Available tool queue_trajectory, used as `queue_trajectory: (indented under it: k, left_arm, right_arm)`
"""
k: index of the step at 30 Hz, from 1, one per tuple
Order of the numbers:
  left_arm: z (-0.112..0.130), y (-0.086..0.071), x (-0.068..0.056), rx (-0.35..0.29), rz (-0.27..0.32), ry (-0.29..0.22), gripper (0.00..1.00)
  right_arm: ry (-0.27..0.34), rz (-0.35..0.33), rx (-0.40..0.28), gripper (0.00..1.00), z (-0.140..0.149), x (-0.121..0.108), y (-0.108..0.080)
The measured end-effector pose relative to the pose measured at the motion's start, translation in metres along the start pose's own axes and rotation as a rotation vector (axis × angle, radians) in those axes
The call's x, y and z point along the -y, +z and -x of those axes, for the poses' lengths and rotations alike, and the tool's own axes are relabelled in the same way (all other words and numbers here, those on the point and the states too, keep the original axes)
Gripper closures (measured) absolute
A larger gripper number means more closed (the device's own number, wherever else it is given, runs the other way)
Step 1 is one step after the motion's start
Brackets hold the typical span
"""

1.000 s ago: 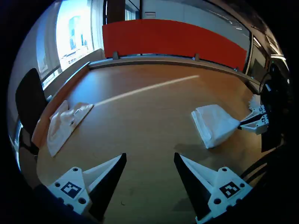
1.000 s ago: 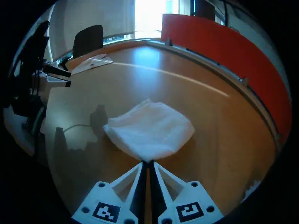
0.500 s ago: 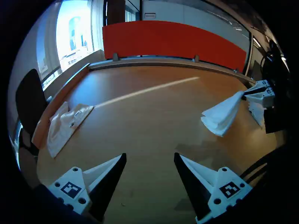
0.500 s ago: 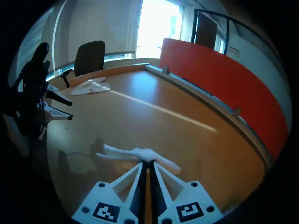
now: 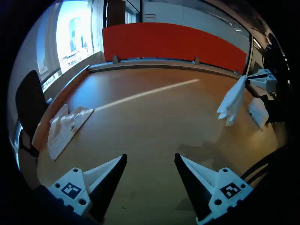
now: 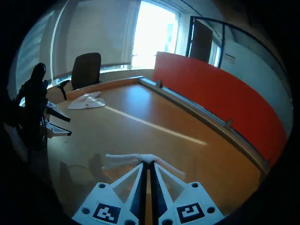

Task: Fold towel

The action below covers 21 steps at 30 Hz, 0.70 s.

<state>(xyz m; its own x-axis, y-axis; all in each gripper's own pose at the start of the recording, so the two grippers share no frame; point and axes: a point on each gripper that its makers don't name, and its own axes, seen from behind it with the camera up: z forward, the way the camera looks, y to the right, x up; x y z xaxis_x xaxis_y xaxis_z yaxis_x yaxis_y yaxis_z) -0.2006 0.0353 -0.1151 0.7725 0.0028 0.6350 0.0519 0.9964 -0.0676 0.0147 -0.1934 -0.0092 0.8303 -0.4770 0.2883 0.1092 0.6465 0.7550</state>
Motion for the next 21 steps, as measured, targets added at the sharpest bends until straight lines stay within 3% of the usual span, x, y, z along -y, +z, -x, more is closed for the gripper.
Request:
queue_trajectory:
  k: [10,21]
  left_arm:
    - [-0.005,0.004,-0.006,-0.001,0.012,0.01,0.06]
    - [-0.014,0.011,-0.015,-0.004,0.026,0.021,0.06]
  right_arm:
    - [0.02,0.037,-0.012,0.95,-0.005,-0.032,-0.02]
    - [0.043,0.114,-0.015,0.95,-0.004,-0.086,-0.052]
